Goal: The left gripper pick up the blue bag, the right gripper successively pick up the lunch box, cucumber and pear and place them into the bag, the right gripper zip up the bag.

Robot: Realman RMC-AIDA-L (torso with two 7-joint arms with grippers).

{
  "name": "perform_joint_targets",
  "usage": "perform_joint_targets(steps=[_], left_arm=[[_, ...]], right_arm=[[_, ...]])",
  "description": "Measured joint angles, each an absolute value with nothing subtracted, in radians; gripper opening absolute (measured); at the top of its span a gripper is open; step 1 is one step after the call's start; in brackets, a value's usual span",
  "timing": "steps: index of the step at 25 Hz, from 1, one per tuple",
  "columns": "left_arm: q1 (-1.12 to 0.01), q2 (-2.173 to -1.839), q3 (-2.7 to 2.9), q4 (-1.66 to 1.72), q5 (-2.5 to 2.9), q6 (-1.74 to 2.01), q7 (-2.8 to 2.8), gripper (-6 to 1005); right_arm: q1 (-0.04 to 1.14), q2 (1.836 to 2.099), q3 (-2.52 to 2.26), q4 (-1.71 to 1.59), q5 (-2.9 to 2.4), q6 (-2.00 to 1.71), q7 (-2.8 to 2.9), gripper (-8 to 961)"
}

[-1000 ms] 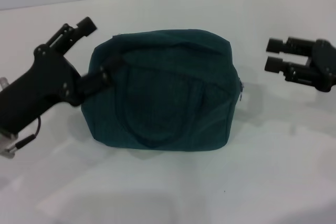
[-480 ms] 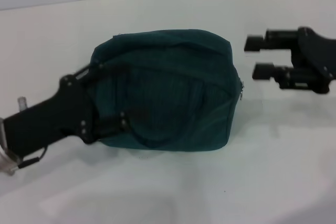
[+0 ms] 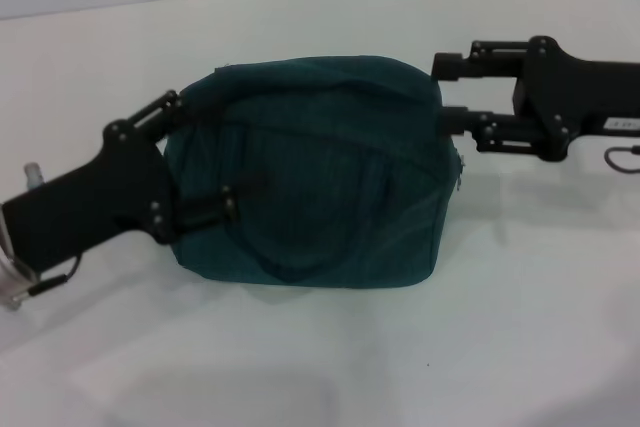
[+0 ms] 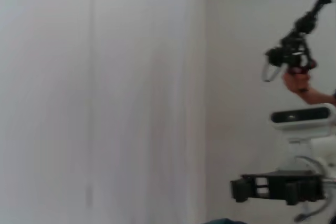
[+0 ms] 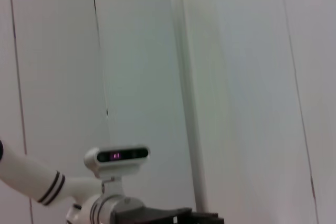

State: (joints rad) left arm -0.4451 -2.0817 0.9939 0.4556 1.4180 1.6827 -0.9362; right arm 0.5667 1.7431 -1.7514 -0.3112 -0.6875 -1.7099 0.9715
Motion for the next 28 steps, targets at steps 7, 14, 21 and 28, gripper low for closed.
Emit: perform_joint_targets(steps=[7,14,21,28], left_arm=[[-0.448,-2.088,0.958,0.465,1.381,1.621,-0.912,890],[-0.46,-2.082,0.965,0.474,1.398,1.616,-0.916,889],[-0.468,-2.073,0.966,0.485,1.408,1.614,-0.913,889],[-0.462,-2.076,0.965,0.526,1.456,1.614,-0.928,889]], right_arm=[[0.559,1.775,-1.654,-0.375,-0.73,-1.564,0.97,559],[0.519,1.794,-1.589,-0.507,-0.873,-1.495,0.983,559],[0.467,1.839,-1.395,-0.62,-1.111,-1.493,1.068,559],[0.451,1.853,-1.276,-0.671,-1.243,-1.568,1.202,559]])
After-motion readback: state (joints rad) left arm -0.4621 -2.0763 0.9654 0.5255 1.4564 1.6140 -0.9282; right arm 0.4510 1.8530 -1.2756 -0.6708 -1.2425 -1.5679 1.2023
